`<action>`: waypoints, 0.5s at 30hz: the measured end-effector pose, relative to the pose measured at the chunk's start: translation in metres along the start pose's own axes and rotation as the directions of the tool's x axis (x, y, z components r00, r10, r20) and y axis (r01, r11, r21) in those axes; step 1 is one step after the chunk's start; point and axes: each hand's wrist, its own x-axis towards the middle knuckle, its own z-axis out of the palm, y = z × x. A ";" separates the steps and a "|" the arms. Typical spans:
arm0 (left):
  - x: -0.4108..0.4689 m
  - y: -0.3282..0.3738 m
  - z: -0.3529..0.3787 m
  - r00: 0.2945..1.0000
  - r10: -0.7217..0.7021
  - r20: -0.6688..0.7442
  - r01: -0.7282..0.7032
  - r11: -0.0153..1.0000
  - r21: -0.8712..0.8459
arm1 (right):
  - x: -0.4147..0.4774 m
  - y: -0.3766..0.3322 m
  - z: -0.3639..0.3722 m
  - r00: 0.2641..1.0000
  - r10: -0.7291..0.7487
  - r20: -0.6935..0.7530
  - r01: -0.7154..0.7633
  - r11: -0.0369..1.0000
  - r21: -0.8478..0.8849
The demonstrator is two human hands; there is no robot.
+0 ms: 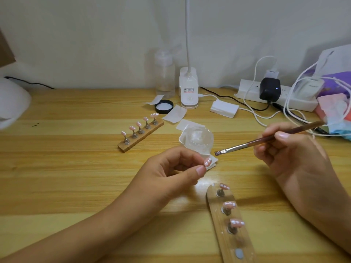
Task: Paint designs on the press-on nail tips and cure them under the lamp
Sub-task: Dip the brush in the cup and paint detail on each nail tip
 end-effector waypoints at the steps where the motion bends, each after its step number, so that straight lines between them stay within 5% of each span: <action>1: 0.000 0.000 0.000 1.000 -0.005 0.001 0.005 1.000 -0.003 | 0.000 0.000 0.000 1.000 0.003 0.004 -0.003 1.000 0.000; 15: -0.001 0.006 0.003 0.999 -0.026 0.033 0.027 0.999 -0.031 | -0.004 -0.003 0.005 0.997 0.028 0.065 -0.024 0.998 -0.053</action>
